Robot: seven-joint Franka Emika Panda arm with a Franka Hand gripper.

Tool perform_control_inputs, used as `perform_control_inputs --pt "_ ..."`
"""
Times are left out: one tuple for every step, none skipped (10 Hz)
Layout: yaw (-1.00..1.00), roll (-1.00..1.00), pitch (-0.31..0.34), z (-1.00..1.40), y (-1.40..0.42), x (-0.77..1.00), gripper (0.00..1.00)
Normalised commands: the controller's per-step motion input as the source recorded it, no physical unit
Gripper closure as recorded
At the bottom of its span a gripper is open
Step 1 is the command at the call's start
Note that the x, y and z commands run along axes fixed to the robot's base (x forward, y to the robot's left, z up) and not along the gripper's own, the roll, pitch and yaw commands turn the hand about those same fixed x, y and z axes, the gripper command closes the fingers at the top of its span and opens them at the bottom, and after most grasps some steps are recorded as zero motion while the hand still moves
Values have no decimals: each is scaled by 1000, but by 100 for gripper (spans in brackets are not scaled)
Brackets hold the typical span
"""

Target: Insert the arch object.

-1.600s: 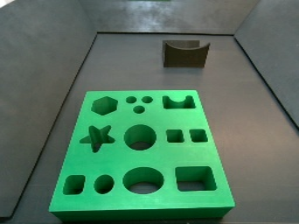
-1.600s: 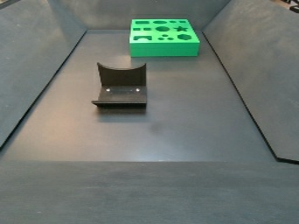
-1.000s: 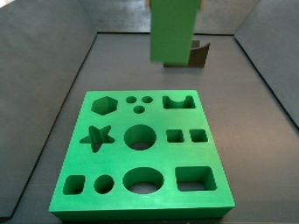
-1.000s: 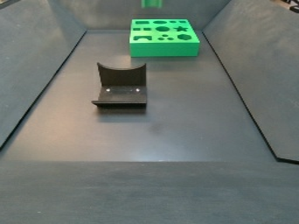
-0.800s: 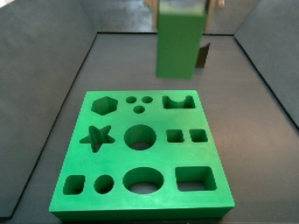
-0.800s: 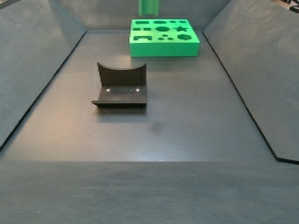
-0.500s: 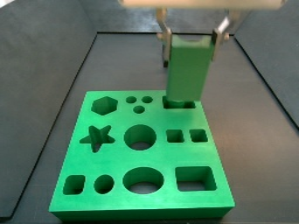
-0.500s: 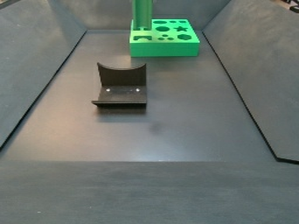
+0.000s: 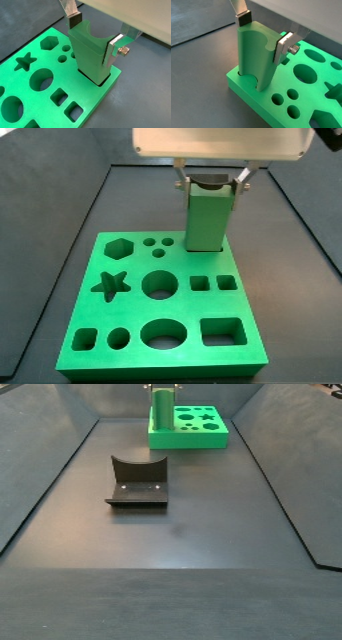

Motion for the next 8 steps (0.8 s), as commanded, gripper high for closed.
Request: perform_control_inputs --pt "91 -53 0 -697 -91 149 100" --pt "120 -1 47 -929 0 434 100" --pt "234 33 59 -1000 0 471 100" --pt "283 69 51 -966 0 417 100" --pt "249 60 0 -1000 0 263 100" --pt "77 63 -10 -1000 0 0 100" --pt "0 -157 -110 -69 117 -71 100" --pt "0 -47 -17 0 34 0 100"
